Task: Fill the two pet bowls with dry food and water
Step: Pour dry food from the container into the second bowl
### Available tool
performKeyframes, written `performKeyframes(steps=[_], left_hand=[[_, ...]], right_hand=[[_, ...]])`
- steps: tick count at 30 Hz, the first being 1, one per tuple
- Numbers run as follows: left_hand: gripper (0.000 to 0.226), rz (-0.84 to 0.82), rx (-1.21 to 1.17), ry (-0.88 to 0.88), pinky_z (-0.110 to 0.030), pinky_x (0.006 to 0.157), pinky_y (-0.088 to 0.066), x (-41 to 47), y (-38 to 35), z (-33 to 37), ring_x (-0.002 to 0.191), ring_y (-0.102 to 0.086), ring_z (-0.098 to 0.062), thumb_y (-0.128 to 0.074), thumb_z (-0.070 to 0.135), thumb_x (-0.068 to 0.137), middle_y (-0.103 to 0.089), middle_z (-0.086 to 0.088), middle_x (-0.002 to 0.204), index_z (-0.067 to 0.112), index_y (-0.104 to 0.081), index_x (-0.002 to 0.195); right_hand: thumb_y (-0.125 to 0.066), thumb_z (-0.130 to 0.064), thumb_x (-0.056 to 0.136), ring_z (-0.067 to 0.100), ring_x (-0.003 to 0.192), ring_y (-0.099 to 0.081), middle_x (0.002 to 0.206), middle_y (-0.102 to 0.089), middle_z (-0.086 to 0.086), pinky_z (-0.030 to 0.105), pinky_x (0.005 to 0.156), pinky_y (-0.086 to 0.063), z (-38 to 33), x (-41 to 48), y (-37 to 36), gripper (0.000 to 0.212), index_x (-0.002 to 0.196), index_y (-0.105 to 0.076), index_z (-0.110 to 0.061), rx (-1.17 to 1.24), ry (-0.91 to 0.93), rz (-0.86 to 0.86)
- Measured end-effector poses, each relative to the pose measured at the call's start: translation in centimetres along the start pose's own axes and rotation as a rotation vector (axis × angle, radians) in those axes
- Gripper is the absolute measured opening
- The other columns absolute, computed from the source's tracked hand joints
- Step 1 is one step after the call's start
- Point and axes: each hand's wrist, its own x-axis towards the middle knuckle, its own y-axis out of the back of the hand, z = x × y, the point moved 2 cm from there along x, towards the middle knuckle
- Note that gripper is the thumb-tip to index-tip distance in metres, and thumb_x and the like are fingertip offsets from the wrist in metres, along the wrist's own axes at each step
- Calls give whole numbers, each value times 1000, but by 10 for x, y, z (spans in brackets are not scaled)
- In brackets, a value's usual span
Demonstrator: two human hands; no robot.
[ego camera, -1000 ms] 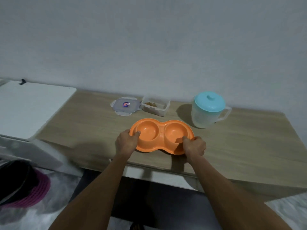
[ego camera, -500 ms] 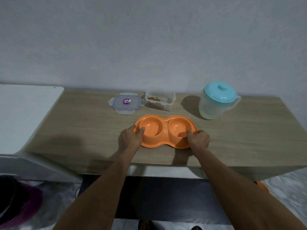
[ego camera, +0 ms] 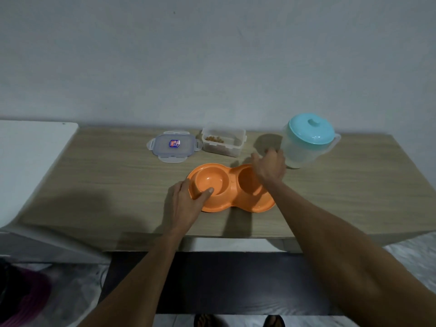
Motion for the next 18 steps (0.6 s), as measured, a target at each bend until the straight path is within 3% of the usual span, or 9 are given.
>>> performKeyframes(steps=[3, 5, 9, 12, 15, 18], left_hand=[[104, -18, 67, -68, -42, 104, -42, -2, -7, -7, 131, -45, -23, -58, 85, 59, -49, -1, 140, 24, -40, 141], [113, -32, 83, -90, -40, 108, -37, -2, -9, -9, 135, -40, -23, -59, 85, 53, -44, -2, 146, 22, -36, 144], [113, -53, 113, -102, -36, 110, -30, 1, -12, -10, 139, -33, -24, -73, 74, 58, -36, -4, 152, 20, -30, 148], [111, -48, 138, -108, -34, 110, -28, 2, -12, -11, 140, -30, -24, -77, 67, 62, -32, -5, 153, 18, -28, 149], [109, -38, 178, -118, -35, 111, -28, 2, -13, -11, 141, -28, -24, -77, 63, 65, -30, -5, 154, 17, -26, 150], [109, -40, 210, -132, -36, 112, -28, 2, -14, -11, 141, -29, -24, -77, 61, 67, -30, -6, 154, 15, -24, 151]], right_hand=[[-56, -44, 87, 35, 113, -58, 124, -61, 16, 39, 89, -47, -25, 33, -19, 52, 115, -63, -1, 163, -56, -139], [-60, -46, 87, 36, 117, -58, 126, -63, 20, 36, 88, -47, -36, 45, -29, 59, 120, -62, 4, 237, -129, -199], [-67, -40, 86, 37, 118, -60, 128, -63, 21, 38, 95, -52, -38, 55, -45, 61, 124, -59, 7, 330, -241, -286], [-71, -36, 81, 37, 105, -66, 119, -66, 20, 48, 85, -59, -34, 60, -58, 54, 116, -64, 5, 422, -310, -319], [-68, -25, 85, 34, 100, -65, 117, -63, 14, 47, 77, -61, -39, 57, -57, 43, 117, -60, 4, 556, -358, -345], [-62, -18, 89, 25, 84, -62, 109, -59, 10, 44, 80, -61, -47, 49, -45, 35, 117, -56, 2, 618, -348, -353]])
